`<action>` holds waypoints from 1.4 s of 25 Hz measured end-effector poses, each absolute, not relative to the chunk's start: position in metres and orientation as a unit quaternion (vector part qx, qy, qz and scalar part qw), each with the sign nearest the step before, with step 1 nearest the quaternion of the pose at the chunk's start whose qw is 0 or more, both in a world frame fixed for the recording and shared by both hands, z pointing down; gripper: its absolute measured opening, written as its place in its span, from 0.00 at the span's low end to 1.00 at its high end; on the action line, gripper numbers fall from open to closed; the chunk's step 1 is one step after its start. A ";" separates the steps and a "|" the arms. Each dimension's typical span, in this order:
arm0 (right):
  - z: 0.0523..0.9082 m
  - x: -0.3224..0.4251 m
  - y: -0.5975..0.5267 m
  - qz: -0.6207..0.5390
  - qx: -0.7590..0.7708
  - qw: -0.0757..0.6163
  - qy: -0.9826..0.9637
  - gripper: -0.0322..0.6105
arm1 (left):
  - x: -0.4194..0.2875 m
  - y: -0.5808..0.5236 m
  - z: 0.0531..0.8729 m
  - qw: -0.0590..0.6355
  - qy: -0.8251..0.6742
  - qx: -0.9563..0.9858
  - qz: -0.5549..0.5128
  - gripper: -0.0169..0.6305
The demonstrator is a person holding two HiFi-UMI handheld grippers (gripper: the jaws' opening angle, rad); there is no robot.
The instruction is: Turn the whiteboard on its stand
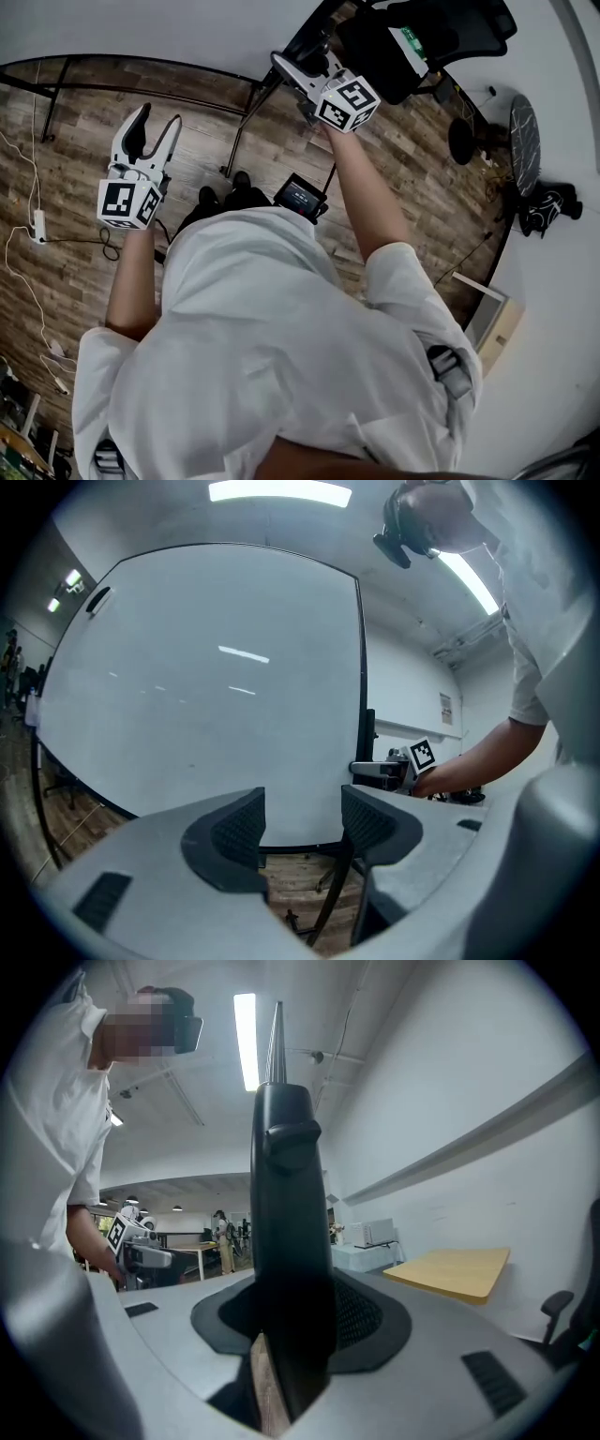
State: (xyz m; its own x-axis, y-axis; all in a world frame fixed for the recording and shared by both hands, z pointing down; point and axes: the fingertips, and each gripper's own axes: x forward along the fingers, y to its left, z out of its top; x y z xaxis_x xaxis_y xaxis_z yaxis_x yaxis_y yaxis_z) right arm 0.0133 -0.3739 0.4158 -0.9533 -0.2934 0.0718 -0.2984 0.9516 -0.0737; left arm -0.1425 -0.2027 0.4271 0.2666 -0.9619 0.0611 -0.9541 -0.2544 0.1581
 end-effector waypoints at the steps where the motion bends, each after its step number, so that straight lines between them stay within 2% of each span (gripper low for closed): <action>1: 0.416 0.016 -0.374 0.043 0.151 0.028 -0.987 0.32 | -0.140 -0.203 0.428 0.084 -0.600 0.795 -0.025 0.43; 21: 0.413 0.080 -0.368 0.030 0.131 0.048 -0.990 0.32 | -0.025 -0.223 0.413 0.077 -0.562 0.823 -0.025 0.43; 35: 0.414 0.113 -0.369 0.027 0.130 0.047 -0.990 0.32 | 0.021 -0.237 0.414 0.071 -0.554 0.830 -0.014 0.43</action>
